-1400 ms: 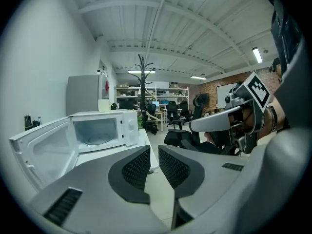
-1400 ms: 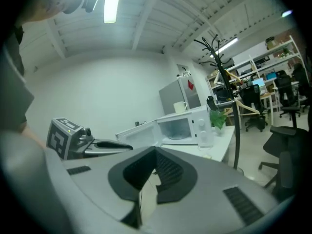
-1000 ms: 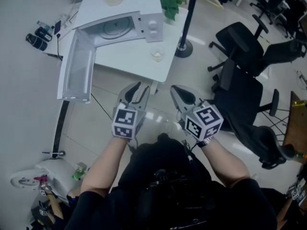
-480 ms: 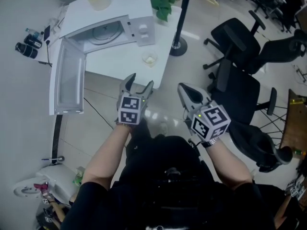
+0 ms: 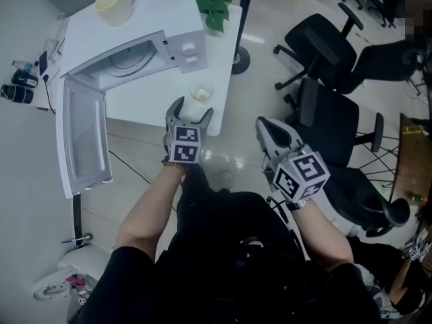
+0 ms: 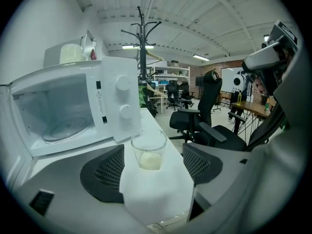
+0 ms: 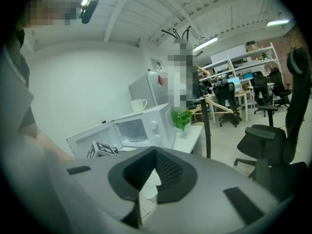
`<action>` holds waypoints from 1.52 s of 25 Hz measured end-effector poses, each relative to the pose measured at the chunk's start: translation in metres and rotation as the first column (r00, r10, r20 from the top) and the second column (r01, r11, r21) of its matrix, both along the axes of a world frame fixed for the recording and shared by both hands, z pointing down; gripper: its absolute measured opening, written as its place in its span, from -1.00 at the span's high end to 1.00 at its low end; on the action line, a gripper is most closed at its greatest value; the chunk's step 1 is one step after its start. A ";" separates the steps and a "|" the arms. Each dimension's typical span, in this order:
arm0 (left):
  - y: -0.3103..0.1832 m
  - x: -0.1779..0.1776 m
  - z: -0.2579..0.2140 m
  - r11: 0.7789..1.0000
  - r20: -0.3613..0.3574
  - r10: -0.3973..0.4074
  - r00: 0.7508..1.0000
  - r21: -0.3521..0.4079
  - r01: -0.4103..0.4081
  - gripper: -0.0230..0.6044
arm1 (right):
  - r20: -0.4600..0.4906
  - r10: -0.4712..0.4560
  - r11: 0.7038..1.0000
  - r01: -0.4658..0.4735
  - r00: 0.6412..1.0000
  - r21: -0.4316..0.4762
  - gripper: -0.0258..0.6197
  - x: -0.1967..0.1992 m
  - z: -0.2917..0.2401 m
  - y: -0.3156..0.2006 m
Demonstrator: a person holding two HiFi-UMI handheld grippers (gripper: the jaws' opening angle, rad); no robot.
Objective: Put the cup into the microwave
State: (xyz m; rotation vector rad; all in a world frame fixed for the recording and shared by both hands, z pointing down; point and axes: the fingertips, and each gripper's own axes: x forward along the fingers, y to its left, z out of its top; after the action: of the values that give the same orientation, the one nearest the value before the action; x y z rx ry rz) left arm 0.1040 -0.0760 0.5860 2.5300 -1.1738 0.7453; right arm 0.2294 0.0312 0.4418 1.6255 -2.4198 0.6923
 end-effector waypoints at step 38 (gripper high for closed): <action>-0.037 0.017 0.024 0.992 0.037 0.122 0.992 0.009 -0.123 -0.16 | -0.021 0.046 0.998 -0.047 0.999 -0.052 0.87 -0.011 0.013 -0.039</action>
State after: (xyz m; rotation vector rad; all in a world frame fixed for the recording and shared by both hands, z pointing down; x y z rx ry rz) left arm 0.1208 -0.1133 0.6100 2.6275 -1.0438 0.8192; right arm 0.2188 -0.0078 0.4552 1.6658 -2.3371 0.7369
